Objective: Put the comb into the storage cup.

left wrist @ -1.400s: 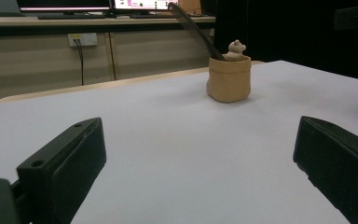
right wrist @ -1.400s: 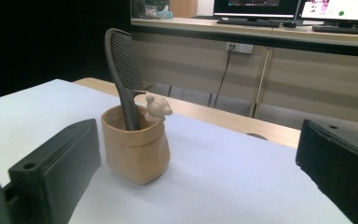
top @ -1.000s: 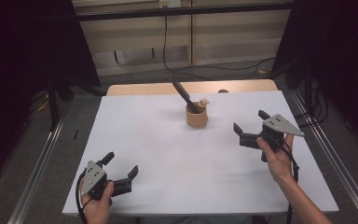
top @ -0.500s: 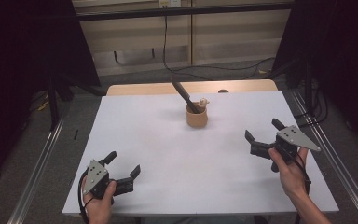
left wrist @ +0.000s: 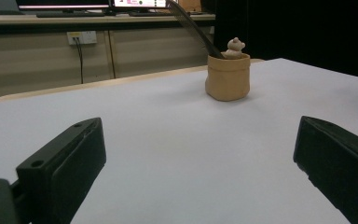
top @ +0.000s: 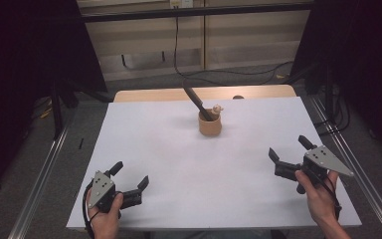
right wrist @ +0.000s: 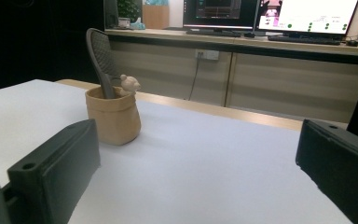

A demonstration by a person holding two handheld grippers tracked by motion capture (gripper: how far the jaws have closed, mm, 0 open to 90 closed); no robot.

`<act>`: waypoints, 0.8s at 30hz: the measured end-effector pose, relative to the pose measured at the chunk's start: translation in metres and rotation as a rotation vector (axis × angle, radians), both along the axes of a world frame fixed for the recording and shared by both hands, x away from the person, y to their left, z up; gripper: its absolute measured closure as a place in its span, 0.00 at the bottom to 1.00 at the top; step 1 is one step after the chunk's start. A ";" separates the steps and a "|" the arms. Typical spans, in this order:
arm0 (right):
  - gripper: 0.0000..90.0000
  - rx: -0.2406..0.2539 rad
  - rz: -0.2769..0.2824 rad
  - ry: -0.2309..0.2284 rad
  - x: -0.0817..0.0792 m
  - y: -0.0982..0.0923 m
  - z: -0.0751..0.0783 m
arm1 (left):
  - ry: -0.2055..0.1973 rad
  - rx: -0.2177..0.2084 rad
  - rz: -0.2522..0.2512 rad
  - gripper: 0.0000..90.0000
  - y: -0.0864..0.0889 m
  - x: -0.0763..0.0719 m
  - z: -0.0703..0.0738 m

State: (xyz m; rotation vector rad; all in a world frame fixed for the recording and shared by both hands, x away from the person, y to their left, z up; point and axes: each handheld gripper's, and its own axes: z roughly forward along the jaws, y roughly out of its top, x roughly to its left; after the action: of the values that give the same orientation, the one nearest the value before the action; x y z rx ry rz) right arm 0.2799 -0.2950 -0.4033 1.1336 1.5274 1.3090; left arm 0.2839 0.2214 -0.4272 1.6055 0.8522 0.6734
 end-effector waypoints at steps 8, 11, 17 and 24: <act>0.00 -0.003 0.007 0.006 -0.016 -0.005 -0.003 | -0.009 0.002 0.007 0.03 0.001 -0.003 0.002; 0.00 -0.012 0.005 0.002 -0.021 -0.007 -0.003 | -0.013 0.007 0.006 0.03 0.000 -0.003 0.001; 0.00 -0.021 0.006 0.002 -0.032 -0.014 -0.005 | -0.017 0.012 0.012 0.03 0.001 -0.004 0.001; 0.00 -0.011 -0.017 -0.002 -0.044 -0.022 -0.014 | -0.016 0.009 0.010 0.03 0.000 -0.005 0.002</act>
State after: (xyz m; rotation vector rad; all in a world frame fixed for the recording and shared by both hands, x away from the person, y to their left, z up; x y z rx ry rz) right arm 0.2361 -0.3172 -0.4176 1.1357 1.5187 1.2888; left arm 0.2788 0.2218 -0.4252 1.6033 0.8472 0.6968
